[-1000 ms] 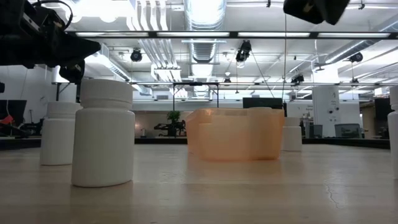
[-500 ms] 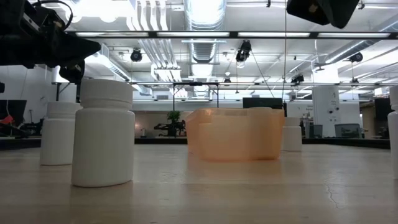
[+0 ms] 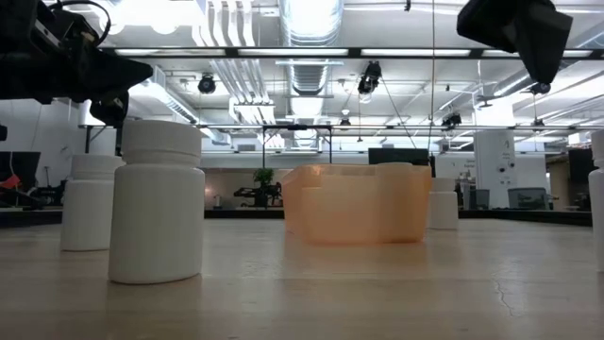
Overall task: Pick and place pill bottles into a basket
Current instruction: Put the bottom right white pill bottle into the orange bin
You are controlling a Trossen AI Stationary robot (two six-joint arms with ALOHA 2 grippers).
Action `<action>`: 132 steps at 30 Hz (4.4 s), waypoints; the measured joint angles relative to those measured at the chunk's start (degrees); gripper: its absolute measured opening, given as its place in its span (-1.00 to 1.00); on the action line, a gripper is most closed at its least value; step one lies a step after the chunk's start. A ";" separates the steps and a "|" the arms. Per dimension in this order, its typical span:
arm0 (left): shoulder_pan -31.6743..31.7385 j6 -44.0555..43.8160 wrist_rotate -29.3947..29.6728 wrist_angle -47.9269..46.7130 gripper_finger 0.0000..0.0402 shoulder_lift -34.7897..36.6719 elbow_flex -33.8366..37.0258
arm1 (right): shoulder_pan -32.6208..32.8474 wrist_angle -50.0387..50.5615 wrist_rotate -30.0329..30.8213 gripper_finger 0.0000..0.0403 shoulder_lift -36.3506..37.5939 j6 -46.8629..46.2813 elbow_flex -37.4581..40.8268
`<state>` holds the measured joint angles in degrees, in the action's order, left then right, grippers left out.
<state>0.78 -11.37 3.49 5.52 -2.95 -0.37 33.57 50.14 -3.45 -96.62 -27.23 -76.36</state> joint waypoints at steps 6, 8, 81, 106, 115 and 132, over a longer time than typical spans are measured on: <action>0.00 -0.01 -0.01 0.00 -1.00 0.01 -0.01 | 0.34 -2.55 0.66 0.69 0.00 0.24 2.74; 0.00 -0.01 0.01 0.00 -1.00 -0.01 -0.01 | 0.34 -4.29 0.68 0.67 0.00 0.42 3.57; 0.00 0.02 0.00 0.00 -1.00 0.04 0.01 | -9.10 -5.48 -0.61 -0.30 0.12 -2.62 4.90; 0.01 0.02 0.00 0.03 -1.00 0.06 0.00 | -20.63 14.21 1.49 -0.30 2.83 5.59 -9.68; 0.00 0.01 -0.01 0.04 -1.00 0.06 0.01 | -27.21 15.14 1.31 -0.30 2.84 15.70 -9.54; 0.00 -0.01 0.01 0.00 -1.00 0.01 0.00 | -33.74 9.15 0.39 -0.30 2.83 21.62 -8.45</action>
<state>0.78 -11.38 3.50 5.52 -2.94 -0.37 -0.16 59.29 -3.06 -93.79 -5.61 -84.81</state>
